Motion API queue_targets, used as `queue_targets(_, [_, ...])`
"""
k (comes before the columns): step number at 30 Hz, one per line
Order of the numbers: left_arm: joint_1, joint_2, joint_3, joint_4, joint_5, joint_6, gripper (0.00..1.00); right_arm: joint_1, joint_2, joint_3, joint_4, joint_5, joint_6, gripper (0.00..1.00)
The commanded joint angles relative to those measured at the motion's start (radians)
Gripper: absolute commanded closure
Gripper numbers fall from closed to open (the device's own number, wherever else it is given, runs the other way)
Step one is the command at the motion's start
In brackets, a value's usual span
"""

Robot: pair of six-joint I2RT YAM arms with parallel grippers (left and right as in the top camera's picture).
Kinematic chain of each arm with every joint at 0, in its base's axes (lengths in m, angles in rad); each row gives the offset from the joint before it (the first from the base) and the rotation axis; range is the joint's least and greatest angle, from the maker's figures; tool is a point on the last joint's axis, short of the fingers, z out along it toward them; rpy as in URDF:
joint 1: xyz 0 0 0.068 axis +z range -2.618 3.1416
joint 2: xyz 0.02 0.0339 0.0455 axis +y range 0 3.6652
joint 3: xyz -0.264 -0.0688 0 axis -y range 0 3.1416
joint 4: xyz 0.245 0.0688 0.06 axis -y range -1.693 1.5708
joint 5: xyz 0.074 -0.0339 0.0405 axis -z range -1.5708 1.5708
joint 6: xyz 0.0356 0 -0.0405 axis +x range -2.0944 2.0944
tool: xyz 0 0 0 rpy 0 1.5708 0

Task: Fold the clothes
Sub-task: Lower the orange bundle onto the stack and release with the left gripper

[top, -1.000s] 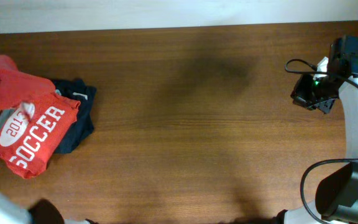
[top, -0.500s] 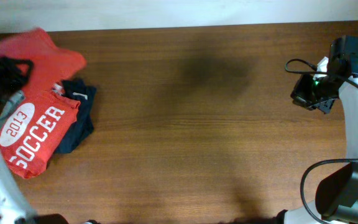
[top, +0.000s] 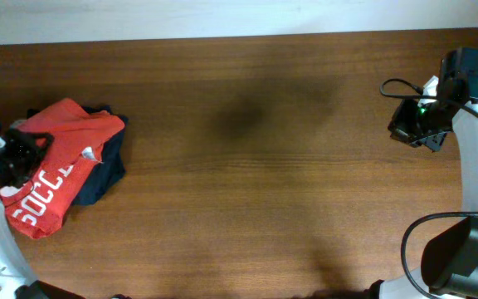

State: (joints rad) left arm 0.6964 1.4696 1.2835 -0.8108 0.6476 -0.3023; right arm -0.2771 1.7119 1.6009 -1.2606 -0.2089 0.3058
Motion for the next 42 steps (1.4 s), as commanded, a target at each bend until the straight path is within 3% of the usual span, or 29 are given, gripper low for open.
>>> queue_targets(1, [0.037,-0.037,0.004,-0.04,-0.076,0.071,0.99,0.003,-0.006,0.022,-0.002,-0.009,-0.011,0.96])
queue_targets(7, [0.076,-0.035,-0.045,-0.074,-0.277,0.096,0.99,0.003,-0.006,0.022,0.007,-0.008,-0.011,0.96])
queue_targets(22, [0.084,0.051,-0.09,0.014,-0.455,0.116,0.96,0.003,-0.006,0.022,0.007,-0.008,-0.011,0.96])
queue_targets(24, [0.084,0.055,-0.09,0.001,-0.468,0.073,0.88,0.003,-0.006,0.022,0.007,-0.008,-0.011,0.96])
queue_targets(28, [0.095,0.043,-0.089,-0.032,-0.46,-0.02,0.5,0.003,-0.006,0.022,0.007,-0.008,-0.011,0.96])
queue_targets(38, [0.139,-0.188,0.019,-0.134,-0.477,0.055,0.37,0.002,-0.006,0.022,0.008,-0.001,-0.014,0.96])
queue_targets(41, [0.139,-0.262,0.023,-0.107,-0.48,0.062,0.39,0.002,-0.006,0.022,0.007,-0.001,-0.014,0.96])
queue_targets(42, [0.135,-0.273,0.023,-0.1,-0.479,0.066,0.46,0.002,-0.006,0.022,0.007,-0.001,-0.014,0.96])
